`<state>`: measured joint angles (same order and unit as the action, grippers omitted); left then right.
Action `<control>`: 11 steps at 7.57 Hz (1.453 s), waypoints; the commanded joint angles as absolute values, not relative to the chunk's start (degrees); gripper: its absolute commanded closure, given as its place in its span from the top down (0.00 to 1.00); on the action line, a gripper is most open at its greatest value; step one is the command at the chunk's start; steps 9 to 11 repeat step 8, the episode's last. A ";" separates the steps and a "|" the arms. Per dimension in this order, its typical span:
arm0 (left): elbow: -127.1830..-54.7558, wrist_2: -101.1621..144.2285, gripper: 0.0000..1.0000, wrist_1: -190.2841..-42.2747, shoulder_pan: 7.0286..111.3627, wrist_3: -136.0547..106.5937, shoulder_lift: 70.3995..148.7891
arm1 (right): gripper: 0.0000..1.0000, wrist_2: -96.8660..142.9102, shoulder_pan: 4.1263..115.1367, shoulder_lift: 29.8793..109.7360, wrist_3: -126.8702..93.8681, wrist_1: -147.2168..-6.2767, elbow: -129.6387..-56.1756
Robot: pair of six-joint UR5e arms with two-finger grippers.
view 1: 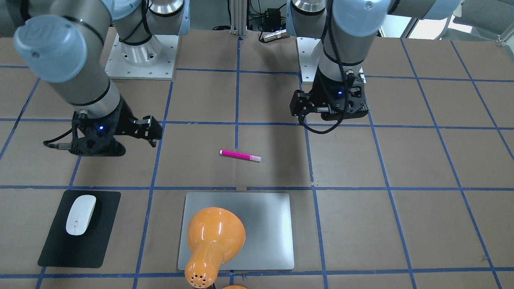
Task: Place pen and mouse around notebook
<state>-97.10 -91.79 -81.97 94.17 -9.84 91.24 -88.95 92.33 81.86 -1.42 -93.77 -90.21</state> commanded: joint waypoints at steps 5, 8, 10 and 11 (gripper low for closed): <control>-94.66 -90.44 1.00 -84.99 90.61 -5.98 89.65 | 1.00 -92.45 94.31 87.80 -0.62 -90.58 -88.32; -94.57 -90.44 1.00 -85.78 90.53 -5.98 89.21 | 1.00 -91.93 94.04 86.49 -0.97 -99.58 -88.68; -94.57 -90.44 1.00 -85.78 90.53 -5.98 89.21 | 1.00 -91.93 94.04 86.49 -0.97 -99.58 -88.68; -94.57 -90.44 1.00 -85.78 90.53 -5.98 89.21 | 1.00 -91.93 94.04 86.49 -0.97 -99.58 -88.68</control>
